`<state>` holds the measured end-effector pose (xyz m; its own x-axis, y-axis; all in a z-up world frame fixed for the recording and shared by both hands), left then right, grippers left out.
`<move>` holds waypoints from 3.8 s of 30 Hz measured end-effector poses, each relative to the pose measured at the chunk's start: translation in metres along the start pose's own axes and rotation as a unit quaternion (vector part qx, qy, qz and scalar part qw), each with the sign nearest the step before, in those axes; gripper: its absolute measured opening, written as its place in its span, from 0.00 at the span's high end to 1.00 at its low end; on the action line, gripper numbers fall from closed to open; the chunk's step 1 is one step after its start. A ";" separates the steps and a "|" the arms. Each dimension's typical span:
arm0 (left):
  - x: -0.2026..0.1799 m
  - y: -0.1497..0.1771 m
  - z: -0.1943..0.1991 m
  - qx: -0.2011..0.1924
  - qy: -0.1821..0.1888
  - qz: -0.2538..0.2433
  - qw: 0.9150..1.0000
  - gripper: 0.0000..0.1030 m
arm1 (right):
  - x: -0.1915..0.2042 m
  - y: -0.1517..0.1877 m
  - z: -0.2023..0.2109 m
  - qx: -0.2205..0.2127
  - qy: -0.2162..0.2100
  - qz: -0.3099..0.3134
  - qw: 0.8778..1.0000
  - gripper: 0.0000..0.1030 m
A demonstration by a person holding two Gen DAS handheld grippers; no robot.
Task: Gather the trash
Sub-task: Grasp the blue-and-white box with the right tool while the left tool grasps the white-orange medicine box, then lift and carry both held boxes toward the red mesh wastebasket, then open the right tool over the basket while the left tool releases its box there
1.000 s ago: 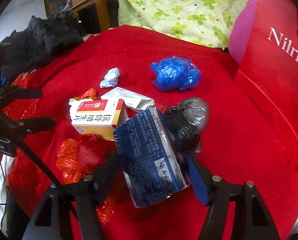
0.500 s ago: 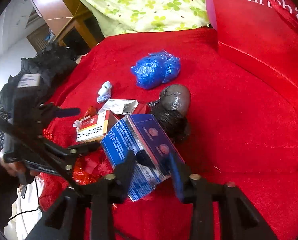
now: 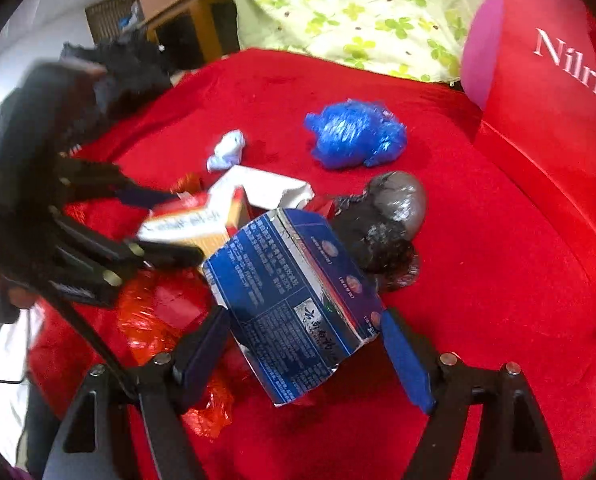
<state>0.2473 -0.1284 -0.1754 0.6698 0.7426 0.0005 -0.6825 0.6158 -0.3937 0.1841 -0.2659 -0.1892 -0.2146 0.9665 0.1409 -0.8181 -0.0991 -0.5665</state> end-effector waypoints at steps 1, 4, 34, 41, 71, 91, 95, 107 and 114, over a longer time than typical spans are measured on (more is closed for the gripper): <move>0.002 0.003 0.003 -0.003 0.004 0.008 1.000 0.38 | 0.000 0.000 -0.001 -0.001 0.001 0.002 1.000 0.21; 0.009 0.007 0.015 -0.014 0.019 0.031 0.999 0.38 | -0.003 0.000 -0.001 -0.004 -0.004 -0.007 1.000 0.24; 0.047 0.091 0.045 -0.088 0.021 0.205 0.975 0.21 | -0.029 -0.008 -0.012 -0.013 -0.172 -0.250 0.953 0.31; 0.052 0.094 0.032 -0.092 -0.001 0.226 0.970 0.29 | -0.030 -0.004 -0.024 0.007 -0.216 -0.281 0.935 0.61; 0.048 0.103 0.054 -0.144 -0.003 0.241 0.960 0.50 | -0.060 0.009 0.037 -0.083 -0.183 -0.244 0.949 0.18; 0.027 0.105 0.117 -0.190 0.003 0.222 0.956 0.50 | -0.011 -0.025 -0.016 -0.057 -0.185 -0.245 0.950 0.59; 0.030 0.110 0.149 -0.215 -0.010 0.225 0.950 0.50 | 0.006 -0.033 0.010 -0.098 -0.207 -0.227 0.947 0.59; 0.102 0.184 0.258 -0.271 -0.155 0.292 0.904 0.49 | 0.153 -0.085 0.060 -0.188 -0.343 -0.140 0.910 0.59; 0.153 0.240 0.249 -0.220 -0.211 0.338 0.890 0.49 | 0.272 -0.113 0.041 -0.168 -0.359 -0.063 0.916 0.59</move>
<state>0.1132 0.1982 -0.0405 -0.0832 0.9944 -0.0652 -0.6448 -0.1036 -0.7573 0.1964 -0.0013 -0.0534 -0.5234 0.5483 0.6522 -0.6765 0.1980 -0.7093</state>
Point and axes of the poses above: each gripper's, at about its wrist camera, not at the fingertips, and z roughly against the way its jaws point, x to its left, y to its underside, the point moved 5 cm from there along -z, roughly the way its jaws point, and after that the axes turned 3 degrees about x, right-handed, at the moved point
